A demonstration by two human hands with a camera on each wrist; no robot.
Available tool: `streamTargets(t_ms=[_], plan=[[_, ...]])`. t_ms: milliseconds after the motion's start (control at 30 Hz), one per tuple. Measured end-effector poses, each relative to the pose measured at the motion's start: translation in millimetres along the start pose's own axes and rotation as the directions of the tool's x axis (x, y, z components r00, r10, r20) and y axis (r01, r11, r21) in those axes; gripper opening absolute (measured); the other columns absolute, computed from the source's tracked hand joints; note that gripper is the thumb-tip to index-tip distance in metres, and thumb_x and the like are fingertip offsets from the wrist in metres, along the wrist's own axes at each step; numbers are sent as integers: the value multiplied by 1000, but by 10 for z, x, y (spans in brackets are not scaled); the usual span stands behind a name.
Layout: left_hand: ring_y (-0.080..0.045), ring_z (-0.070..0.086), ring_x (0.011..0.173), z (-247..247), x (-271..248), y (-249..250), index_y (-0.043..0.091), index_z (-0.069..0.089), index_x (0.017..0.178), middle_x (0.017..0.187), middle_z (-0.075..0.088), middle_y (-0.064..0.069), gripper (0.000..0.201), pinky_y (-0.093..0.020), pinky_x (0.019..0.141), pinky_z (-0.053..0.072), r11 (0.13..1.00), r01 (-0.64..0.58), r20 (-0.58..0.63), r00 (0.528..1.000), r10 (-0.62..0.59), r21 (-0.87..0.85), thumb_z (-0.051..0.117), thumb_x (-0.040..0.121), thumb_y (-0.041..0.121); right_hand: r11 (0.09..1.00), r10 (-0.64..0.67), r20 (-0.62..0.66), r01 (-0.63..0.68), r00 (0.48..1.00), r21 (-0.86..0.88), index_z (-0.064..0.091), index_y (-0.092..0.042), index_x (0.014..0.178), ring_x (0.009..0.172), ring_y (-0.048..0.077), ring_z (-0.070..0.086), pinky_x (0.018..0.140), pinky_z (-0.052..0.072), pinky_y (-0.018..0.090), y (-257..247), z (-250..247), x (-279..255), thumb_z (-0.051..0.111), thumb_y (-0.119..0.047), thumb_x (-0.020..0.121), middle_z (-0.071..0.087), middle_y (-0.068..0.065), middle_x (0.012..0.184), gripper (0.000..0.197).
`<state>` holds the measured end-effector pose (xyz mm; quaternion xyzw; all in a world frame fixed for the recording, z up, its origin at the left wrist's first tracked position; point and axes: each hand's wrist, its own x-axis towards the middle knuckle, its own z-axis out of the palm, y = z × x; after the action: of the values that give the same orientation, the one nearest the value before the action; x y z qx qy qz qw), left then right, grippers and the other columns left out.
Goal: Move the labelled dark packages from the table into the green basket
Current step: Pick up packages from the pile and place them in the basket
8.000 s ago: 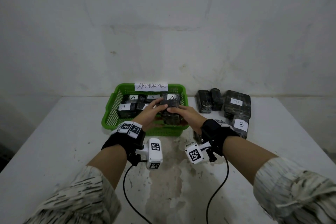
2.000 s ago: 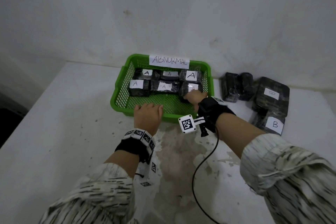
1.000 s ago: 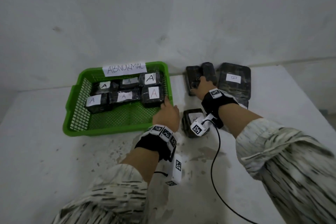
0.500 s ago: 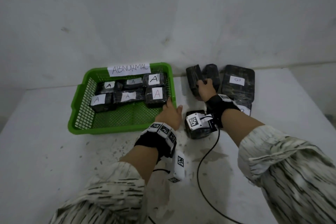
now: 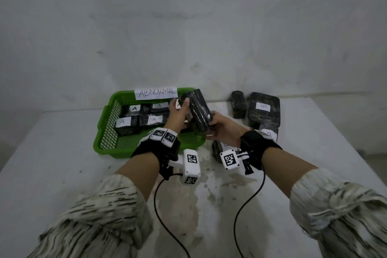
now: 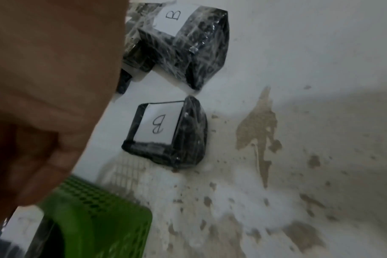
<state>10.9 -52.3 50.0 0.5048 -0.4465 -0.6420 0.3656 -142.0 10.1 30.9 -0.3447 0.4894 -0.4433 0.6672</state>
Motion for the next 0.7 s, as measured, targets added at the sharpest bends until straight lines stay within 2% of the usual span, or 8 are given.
streamTargets(t_ms=[133,233,300,367,433,500,600,700], plan=[[-26,56,111,-190,-131,21,15,39,138,133,51,-12,55,-46,99,46,995,-86,22,996,86,47,63,89,24,998,30,-3,-30,1000,-50,57,-18,110,89,20,56,81,48,35,31,246,-119,44,-13,88,58,5,98,26],[-25,57,103,-289,-238,-8,14,45,128,112,54,-10,51,-41,97,48,967,-165,80,985,152,193,69,84,19,1000,1,-38,-1,999,-12,56,-21,121,96,21,59,79,53,40,-32,462,-187,46,-37,98,61,2,105,30],[-21,59,91,-332,-293,-8,16,48,118,106,55,-10,38,-30,84,53,959,-214,87,976,201,188,67,86,17,998,-56,-44,54,997,-43,56,-20,120,97,18,63,76,56,36,-79,610,-198,46,-42,98,65,-1,103,32],[-14,59,80,-359,-349,20,16,50,111,103,57,-13,23,-18,69,53,952,-263,101,963,249,158,60,91,14,987,-148,-77,142,986,-80,57,-20,108,92,15,65,75,56,31,-93,725,-162,48,-35,99,67,-1,100,20],[-18,60,86,-390,-389,47,17,54,107,107,60,-15,14,-26,78,53,949,-281,122,957,265,143,54,94,15,977,-206,-128,195,970,-91,60,-13,117,104,27,66,89,54,38,-82,804,-101,51,-35,98,69,10,112,30],[-23,60,93,-417,-423,75,19,57,107,109,61,-14,14,-35,83,51,957,-260,132,961,243,126,53,95,17,979,-204,-139,198,969,-56,58,-10,126,113,34,62,97,50,44,-53,832,-57,51,-37,97,66,16,122,40],[-14,60,81,-458,-436,80,8,55,121,101,60,-12,27,-18,66,52,962,-239,122,967,224,129,54,94,12,979,-203,-116,202,972,-24,63,-16,115,105,29,65,97,49,42,-32,859,-45,48,-33,99,67,14,118,28],[-14,60,80,-505,-449,54,4,53,123,100,60,-12,31,-13,63,52,965,-237,99,969,227,108,55,93,9,982,-188,-87,189,978,0,64,-17,112,95,23,65,89,51,38,-14,878,-67,50,-35,98,67,12,112,27]])
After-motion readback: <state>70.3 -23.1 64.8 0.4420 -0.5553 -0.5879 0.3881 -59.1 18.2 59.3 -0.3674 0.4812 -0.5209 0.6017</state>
